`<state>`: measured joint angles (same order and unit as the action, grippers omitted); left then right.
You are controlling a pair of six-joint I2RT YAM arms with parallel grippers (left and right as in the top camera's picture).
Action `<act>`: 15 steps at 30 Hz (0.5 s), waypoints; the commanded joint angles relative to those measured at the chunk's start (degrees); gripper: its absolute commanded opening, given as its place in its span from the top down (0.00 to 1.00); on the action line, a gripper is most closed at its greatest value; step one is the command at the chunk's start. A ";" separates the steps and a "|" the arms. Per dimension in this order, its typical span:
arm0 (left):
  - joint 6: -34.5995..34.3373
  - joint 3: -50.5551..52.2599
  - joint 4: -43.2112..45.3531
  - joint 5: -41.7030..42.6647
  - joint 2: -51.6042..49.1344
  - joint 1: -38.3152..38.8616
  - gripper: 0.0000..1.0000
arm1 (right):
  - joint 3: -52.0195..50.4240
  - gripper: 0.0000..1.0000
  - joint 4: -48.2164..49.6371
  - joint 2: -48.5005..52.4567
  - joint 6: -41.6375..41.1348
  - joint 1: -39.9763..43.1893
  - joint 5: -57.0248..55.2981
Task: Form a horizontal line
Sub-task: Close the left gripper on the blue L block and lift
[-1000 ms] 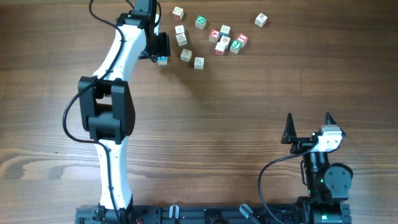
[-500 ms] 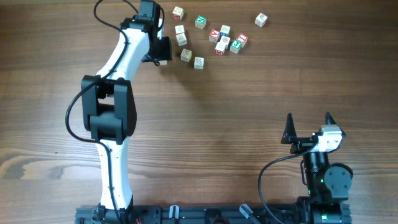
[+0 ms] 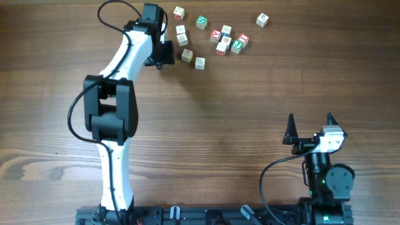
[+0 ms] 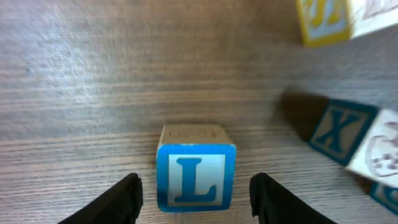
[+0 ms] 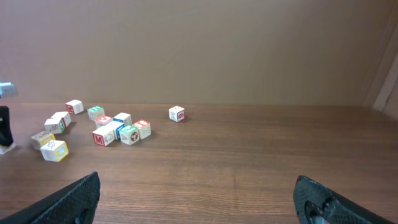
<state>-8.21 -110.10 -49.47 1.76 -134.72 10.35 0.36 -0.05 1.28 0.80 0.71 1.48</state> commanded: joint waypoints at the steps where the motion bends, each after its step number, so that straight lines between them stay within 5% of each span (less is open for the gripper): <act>1: 0.11 2.01 3.02 -0.70 -1.07 0.04 0.43 | -0.07 0.00 0.17 -0.26 0.66 0.13 0.59; 15: 0.09 1.99 4.79 -4.83 0.11 0.11 0.64 | -0.07 0.00 0.17 -0.26 0.66 0.13 0.59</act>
<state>-8.21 -108.47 -43.70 -1.96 -134.87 10.35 0.36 -0.05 1.28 0.80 0.71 1.48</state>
